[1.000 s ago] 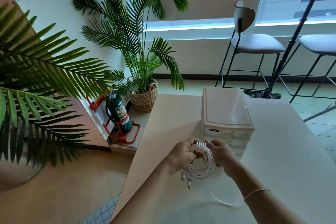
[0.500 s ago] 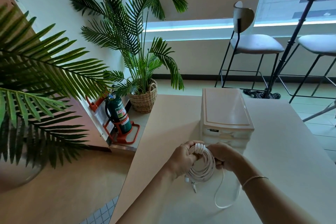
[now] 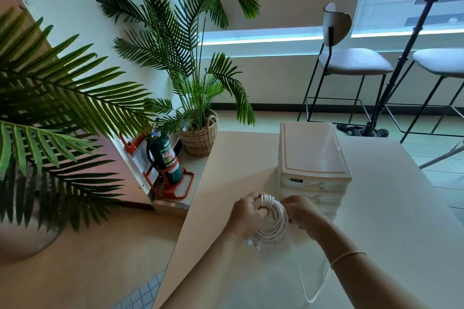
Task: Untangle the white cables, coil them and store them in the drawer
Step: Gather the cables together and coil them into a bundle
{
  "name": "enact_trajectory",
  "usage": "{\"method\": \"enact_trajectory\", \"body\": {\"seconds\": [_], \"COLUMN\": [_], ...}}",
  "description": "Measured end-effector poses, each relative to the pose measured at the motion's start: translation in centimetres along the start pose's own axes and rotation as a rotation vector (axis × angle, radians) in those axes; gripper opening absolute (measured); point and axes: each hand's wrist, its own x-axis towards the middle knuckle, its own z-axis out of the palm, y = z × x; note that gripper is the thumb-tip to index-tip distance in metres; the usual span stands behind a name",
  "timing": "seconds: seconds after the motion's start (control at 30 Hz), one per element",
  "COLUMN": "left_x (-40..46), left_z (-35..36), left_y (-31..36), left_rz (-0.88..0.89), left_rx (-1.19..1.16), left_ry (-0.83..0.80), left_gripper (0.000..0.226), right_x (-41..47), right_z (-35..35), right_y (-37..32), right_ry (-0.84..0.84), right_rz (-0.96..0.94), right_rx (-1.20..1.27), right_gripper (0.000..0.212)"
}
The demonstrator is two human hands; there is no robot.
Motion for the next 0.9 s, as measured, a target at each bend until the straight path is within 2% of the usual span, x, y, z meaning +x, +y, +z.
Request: {"method": "enact_trajectory", "body": {"seconds": [0.1,0.17,0.23,0.37,0.53,0.7,0.8,0.9], "left_x": [0.5,0.6,0.7,1.0,1.1,0.7,0.7,0.9], "left_z": [-0.5,-0.7,-0.5,0.1,0.4,-0.1,-0.4,-0.2], "left_y": [-0.5,-0.7,-0.4,0.3,0.2,0.0,-0.2,0.0], "left_rz": [-0.036,-0.074,-0.120,-0.186,-0.238,-0.152,-0.127,-0.108], "left_rx": [0.150,0.170,0.115,-0.047,-0.371,-0.652,-0.710,-0.727], "left_ry": [0.118,0.189,0.244,0.284,0.237,0.037,0.005,-0.006], "left_gripper": [0.015,0.014,0.010,0.014,0.025,0.032,0.026,0.019], "right_x": [-1.1,-2.6,-4.0,-4.7,-4.5,-4.1,-3.9,-3.8], "right_z": [0.5,1.3,2.4,3.6,4.1,3.9,3.8,3.5], "right_y": [-0.1,-0.5,-0.8,-2.1,-3.4,-3.1,-3.0,-2.7], "right_ry": [0.284,0.319,0.273,0.268,0.251,0.297,0.248,0.276], "right_rz": [-0.246,-0.425,-0.496,-0.419,-0.290,-0.258,-0.243,-0.264], "right_rx": [-0.067,-0.189,-0.350,-0.559,-0.659,-0.570,-0.528,-0.476], "right_gripper": [0.010,0.011,0.014,0.029,0.031,0.032,0.031,0.028]}}
